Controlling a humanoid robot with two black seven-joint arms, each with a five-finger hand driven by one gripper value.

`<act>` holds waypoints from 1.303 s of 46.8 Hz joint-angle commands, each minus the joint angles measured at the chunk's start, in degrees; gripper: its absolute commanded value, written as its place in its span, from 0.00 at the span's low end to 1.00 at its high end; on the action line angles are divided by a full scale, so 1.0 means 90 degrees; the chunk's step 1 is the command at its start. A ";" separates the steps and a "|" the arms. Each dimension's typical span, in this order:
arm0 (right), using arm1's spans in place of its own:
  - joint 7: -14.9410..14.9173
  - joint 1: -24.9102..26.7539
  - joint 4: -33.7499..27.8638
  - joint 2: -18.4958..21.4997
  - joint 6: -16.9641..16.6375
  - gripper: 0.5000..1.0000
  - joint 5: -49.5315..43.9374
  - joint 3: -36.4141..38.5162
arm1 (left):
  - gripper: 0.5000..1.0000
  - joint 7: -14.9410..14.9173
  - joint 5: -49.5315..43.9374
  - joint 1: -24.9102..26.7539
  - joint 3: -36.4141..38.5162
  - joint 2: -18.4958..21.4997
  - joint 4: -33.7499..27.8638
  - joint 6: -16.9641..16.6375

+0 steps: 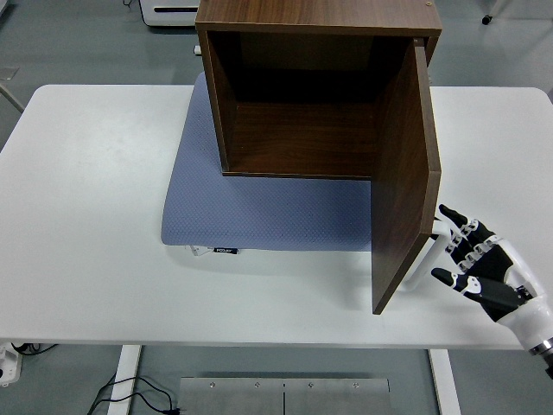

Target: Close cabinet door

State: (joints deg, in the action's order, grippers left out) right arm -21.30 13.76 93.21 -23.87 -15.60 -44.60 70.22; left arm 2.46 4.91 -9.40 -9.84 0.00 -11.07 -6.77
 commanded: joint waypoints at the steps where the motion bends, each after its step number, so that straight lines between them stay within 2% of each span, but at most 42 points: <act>1: 0.0003 -0.0044 0.0005 0.0084 0.0025 1.00 -0.0112 -0.0156 | 1.00 0.0000 0.0001 0.0000 0.0000 0.0000 0.0000 0.0000; 11: 0.0003 -0.0279 0.0005 0.0182 0.0034 1.00 -0.0220 -0.0468 | 1.00 0.0000 0.0001 0.0000 0.0000 0.0000 0.0000 0.0000; 27: 0.0003 -0.1050 -0.0083 0.0279 0.0122 1.00 -0.0259 -0.1093 | 1.00 0.0000 -0.0009 0.0000 0.0000 0.0000 0.0000 0.0000; 61: 0.0003 -0.2681 -0.0962 0.0768 0.0122 1.00 -0.0210 -0.2333 | 1.00 0.0000 0.0001 0.0000 0.0000 0.0000 0.0000 0.0000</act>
State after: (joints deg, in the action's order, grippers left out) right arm -21.27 -9.19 85.35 -17.23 -14.50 -46.68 49.78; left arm 2.45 4.93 -9.41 -9.84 0.00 -11.07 -6.77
